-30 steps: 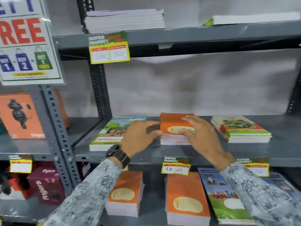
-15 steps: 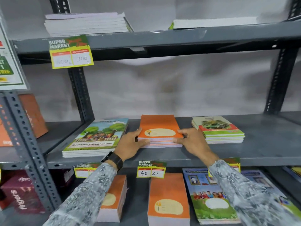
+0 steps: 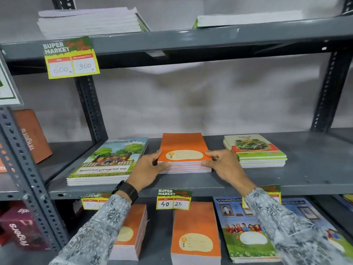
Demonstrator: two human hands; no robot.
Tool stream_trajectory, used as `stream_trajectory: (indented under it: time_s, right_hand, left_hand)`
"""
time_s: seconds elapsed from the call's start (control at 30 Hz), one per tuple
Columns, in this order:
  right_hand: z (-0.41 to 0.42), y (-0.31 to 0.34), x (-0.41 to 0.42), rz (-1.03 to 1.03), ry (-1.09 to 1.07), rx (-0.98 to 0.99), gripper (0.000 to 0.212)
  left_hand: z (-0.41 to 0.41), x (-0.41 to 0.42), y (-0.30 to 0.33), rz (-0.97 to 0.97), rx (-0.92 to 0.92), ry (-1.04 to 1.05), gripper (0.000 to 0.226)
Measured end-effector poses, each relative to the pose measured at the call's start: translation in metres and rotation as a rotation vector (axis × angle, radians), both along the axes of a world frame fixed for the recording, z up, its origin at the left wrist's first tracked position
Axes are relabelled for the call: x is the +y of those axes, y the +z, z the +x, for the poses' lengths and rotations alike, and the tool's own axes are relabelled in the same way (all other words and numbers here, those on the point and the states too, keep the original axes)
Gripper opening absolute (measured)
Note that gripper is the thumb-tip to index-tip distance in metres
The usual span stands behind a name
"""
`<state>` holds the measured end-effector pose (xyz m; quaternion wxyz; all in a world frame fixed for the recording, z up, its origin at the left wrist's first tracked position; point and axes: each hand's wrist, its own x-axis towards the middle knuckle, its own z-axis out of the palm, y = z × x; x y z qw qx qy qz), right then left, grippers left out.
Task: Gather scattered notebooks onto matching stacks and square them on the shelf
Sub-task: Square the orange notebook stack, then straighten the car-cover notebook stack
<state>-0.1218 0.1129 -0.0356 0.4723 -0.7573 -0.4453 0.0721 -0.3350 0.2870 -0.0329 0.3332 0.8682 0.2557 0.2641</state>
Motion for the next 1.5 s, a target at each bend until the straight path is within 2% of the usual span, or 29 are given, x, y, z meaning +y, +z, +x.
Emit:
stream_trajectory:
  time_s: [0.2,0.43,0.63,0.83,1.03,1.1,1.17,1.27,1.37,1.43,1.5]
  right_hand:
    - [0.001,-0.005,-0.003,-0.013,0.013,-0.04,0.073]
    - [-0.005,-0.007,-0.001,0.014,-0.048,-0.141,0.064]
    - [-0.003,-0.006,-0.005,0.059,0.0,-0.072,0.062]
    - [-0.003,-0.008,-0.001,0.089,-0.017,-0.03,0.055]
    - [-0.011,-0.001,-0.009,0.086,0.002,0.005,0.059]
    - [-0.014,0.005,-0.018,0.1,0.02,0.012,0.064]
    - [-0.008,0.015,-0.038,0.14,-0.045,-0.088,0.061]
    - [0.018,0.031,-0.078,0.245,-0.2,-0.301,0.045]
    - [0.059,0.038,-0.116,0.195,-0.308,-0.434,0.04]
    - [0.089,0.039,-0.141,0.087,-0.324,-0.38,0.047]
    - [0.114,0.035,-0.154,-0.038,-0.302,-0.236,0.057]
  left_hand:
    - [-0.001,-0.002,0.0,-0.008,0.02,0.014,0.068]
    - [0.001,-0.008,0.0,-0.003,0.024,0.075,0.074]
    - [-0.002,-0.013,0.004,0.001,0.034,0.062,0.062]
    - [-0.003,-0.017,0.005,-0.004,0.02,0.071,0.064]
    - [-0.007,-0.019,0.012,-0.051,0.065,0.025,0.057]
    - [-0.004,-0.029,0.019,0.02,0.075,0.078,0.072]
    - [0.009,-0.052,0.034,0.247,0.07,0.174,0.082]
    - [0.044,-0.098,0.056,0.398,-0.073,0.126,0.063]
    - [0.094,-0.136,0.059,0.356,-0.092,-0.017,0.047]
    - [0.131,-0.153,0.053,0.328,-0.009,-0.077,0.05]
    - [0.161,-0.152,0.04,0.254,0.095,-0.099,0.065]
